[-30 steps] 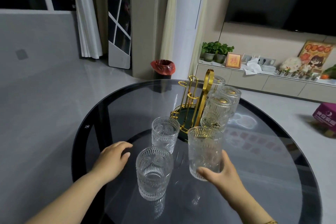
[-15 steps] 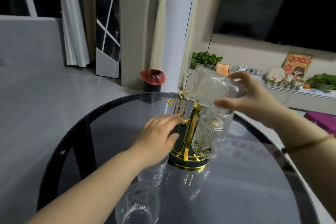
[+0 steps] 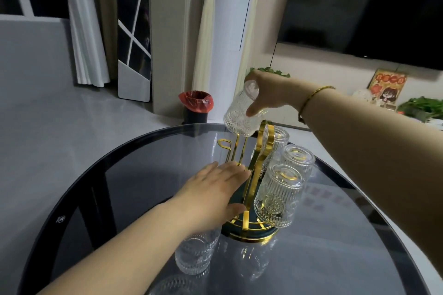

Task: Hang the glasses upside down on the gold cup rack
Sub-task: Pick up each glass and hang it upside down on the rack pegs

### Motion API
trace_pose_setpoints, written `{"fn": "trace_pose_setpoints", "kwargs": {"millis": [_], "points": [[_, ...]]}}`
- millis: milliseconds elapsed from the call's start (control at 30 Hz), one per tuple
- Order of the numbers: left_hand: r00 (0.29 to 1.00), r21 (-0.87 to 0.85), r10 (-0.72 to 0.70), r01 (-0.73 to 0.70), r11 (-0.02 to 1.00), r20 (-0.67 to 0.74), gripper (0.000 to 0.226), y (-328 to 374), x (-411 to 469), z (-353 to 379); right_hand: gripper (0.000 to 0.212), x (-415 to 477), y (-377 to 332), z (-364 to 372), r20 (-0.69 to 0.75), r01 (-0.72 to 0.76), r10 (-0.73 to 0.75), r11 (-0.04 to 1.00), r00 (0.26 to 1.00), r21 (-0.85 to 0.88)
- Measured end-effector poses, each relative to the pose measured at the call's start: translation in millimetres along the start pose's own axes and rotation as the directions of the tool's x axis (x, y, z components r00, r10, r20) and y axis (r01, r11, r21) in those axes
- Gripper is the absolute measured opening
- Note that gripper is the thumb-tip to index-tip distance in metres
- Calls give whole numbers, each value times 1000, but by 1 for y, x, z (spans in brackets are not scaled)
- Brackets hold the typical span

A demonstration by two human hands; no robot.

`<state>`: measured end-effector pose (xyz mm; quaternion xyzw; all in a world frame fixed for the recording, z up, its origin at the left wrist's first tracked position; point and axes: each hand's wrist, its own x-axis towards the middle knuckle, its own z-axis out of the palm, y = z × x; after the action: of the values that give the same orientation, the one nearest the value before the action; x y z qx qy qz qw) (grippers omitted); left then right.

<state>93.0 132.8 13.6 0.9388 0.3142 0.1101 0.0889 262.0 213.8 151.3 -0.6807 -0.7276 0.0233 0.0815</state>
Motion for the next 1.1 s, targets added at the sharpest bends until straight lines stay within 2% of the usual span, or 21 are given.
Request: {"fn": "trace_pose_setpoints", "kwargs": {"millis": [167, 367, 567, 867, 1100], "points": [[998, -45, 25, -27, 999, -56, 63, -8, 2, 2, 83, 17, 3, 31, 144, -7, 15, 999, 989, -51], [1000, -104, 28, -29, 994, -14, 61, -13, 3, 6, 85, 28, 11, 60, 226, 6, 7, 998, 974, -56], [1000, -105, 31, -30, 994, 5, 61, -17, 4, 6, 86, 34, 11, 67, 296, 105, -29, 963, 955, -246], [1000, -118, 25, -25, 993, 2, 63, -17, 4, 7, 84, 37, 7, 73, 326, 177, -42, 902, 944, -395], [999, -146, -13, 8, 989, -30, 60, -15, 4, 7, 89, 34, 6, 70, 255, 141, -55, 933, 965, -332]]}}
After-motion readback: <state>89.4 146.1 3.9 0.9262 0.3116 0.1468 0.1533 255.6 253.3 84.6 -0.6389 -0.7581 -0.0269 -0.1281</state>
